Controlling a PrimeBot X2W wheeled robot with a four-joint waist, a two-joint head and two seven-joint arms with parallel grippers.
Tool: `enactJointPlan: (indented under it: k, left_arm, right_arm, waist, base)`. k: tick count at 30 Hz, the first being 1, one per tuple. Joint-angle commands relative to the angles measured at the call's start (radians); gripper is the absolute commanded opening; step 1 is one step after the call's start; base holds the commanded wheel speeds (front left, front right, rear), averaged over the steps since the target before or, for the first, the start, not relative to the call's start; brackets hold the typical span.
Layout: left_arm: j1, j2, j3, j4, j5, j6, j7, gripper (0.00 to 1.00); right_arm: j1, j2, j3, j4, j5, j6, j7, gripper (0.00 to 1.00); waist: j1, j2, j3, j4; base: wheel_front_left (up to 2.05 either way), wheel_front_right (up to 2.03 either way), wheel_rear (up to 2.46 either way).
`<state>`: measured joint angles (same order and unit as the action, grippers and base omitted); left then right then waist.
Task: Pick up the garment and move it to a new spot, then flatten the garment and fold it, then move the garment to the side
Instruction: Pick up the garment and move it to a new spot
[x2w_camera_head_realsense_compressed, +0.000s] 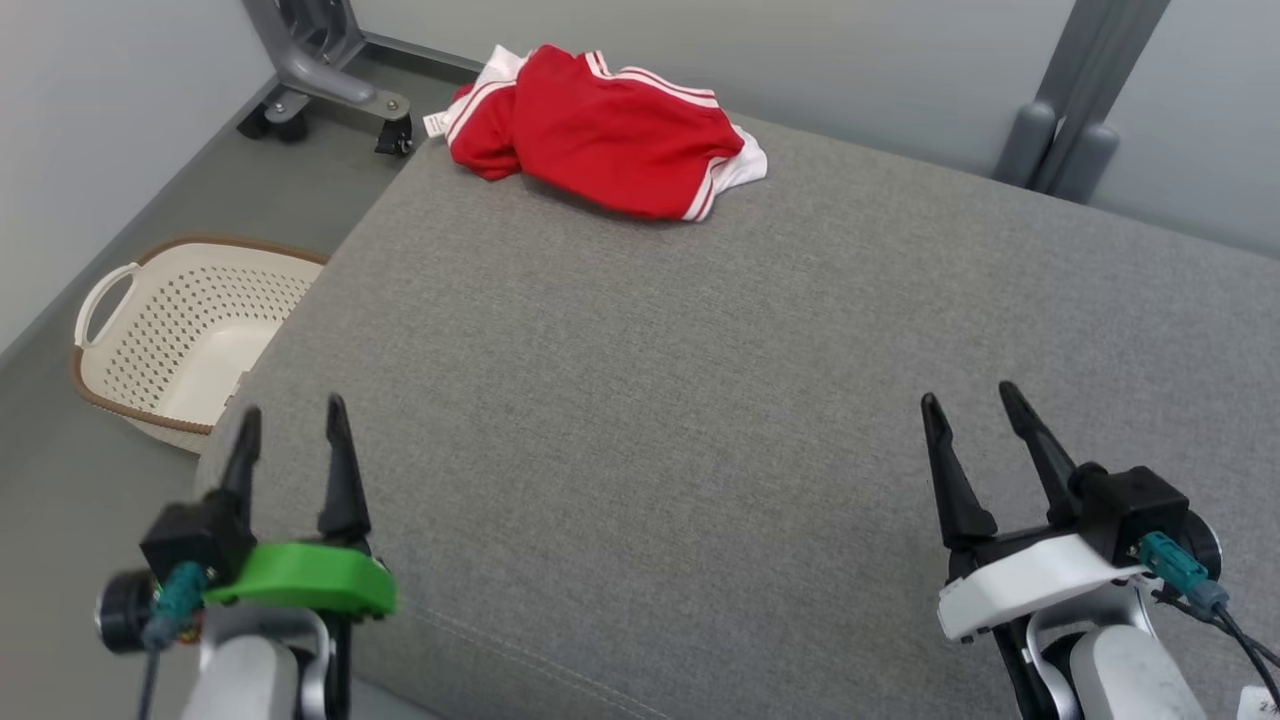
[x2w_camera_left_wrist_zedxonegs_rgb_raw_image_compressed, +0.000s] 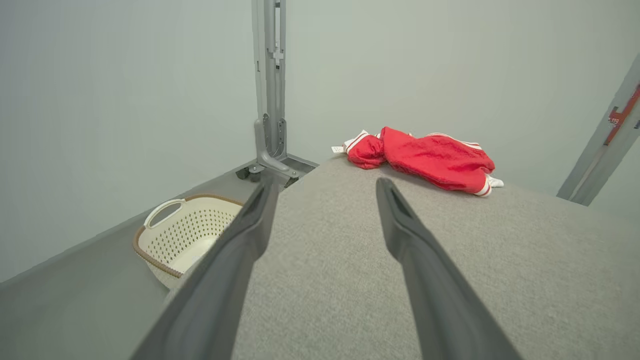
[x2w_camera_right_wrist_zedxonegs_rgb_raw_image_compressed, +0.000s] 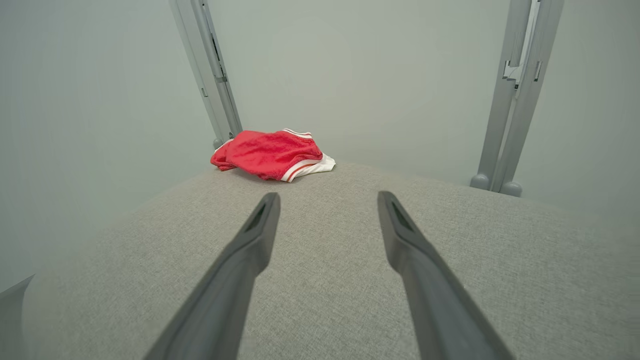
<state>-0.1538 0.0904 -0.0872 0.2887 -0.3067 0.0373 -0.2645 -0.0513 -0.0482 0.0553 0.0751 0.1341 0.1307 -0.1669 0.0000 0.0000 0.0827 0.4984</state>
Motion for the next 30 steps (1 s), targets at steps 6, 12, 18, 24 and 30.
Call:
enactJointPlan:
  k: [6,12,18,24,30]
  left_arm:
    - [-0.267,0.136,0.02,-0.034,0.035,-0.052,0.049,1.0]
    - [-0.58,0.25,-0.019,0.035,0.069,-0.119,0.19,1.0]
    - [-0.824,0.275,-0.053,0.215,0.043,-0.148,0.324,1.0]
    - [-0.95,0.247,-0.05,0.4,-0.034,-0.157,0.408,1.0]
    - [-0.994,0.247,-0.081,0.542,-0.064,-0.165,0.468,1.0]
  right_arm:
    - [-0.069,-0.004,-0.01,-0.107,-0.065,0.0,0.049,1.0]
    - [-0.113,-0.004,0.0,-0.193,-0.106,0.0,0.097,1.0]
    - [-0.147,-0.004,0.029,-0.25,-0.117,0.0,0.119,1.0]
    - [-0.155,-0.003,0.009,-0.312,-0.129,0.0,0.129,1.0]
    - [-0.161,-0.003,-0.024,-0.374,-0.141,0.0,0.134,1.0]
  waist:
    - [0.0,0.0,0.177,-0.13]
    - [0.0,0.0,0.304,-0.219]
    - [0.0,0.0,0.407,-0.322]
    - [0.0,0.0,0.484,-0.39]
    - [0.0,0.0,0.536,-0.428]
  base:
    - [0.0,0.0,0.0]
    - [0.0,0.0,0.0]
    - [0.0,0.0,0.0]
    - [0.0,0.0,0.0]
    - [0.0,0.0,0.0]
